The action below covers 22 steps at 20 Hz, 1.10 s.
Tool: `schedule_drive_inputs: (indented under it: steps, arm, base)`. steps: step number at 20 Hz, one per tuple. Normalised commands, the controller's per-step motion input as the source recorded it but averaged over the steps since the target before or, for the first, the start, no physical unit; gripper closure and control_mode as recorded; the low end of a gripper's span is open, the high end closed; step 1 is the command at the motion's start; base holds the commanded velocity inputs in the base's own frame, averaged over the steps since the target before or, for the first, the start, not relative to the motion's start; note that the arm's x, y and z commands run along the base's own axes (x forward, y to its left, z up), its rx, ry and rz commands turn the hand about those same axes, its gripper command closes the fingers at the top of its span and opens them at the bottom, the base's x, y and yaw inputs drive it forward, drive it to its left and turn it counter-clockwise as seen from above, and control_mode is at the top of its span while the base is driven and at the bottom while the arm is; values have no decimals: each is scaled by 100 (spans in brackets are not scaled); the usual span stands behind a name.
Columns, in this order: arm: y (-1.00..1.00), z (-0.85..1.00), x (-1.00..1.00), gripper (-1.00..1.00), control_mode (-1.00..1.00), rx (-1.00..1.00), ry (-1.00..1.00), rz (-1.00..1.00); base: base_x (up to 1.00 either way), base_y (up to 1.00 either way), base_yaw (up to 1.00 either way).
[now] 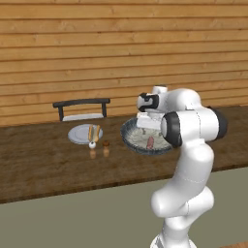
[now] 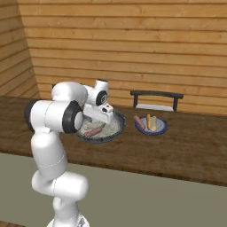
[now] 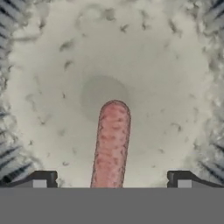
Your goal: Place one bun and one sausage from the bowl on each plate.
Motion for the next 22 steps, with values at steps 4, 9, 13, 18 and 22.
schedule_drive_inputs:
  steps: [4, 9, 13, 18, 22]
  arm:
    - [6, -24, 0, -100, -100, -3, 13, -26]
    - [0, -16, -7, -100, -100, -1, 16, -22]
    - [3, -3, -36, -100, -100, 0, 14, -22]
    - [2, 0, -43, -100, -100, -2, 0, -6]
    - [7, 0, -44, -100, -100, -6, -3, 0]
  base:
    - [0, 0, 0]
    - [0, 0, 0]
    - [0, 0, 0]
    - [0, 0, 0]
    - [0, 0, 0]
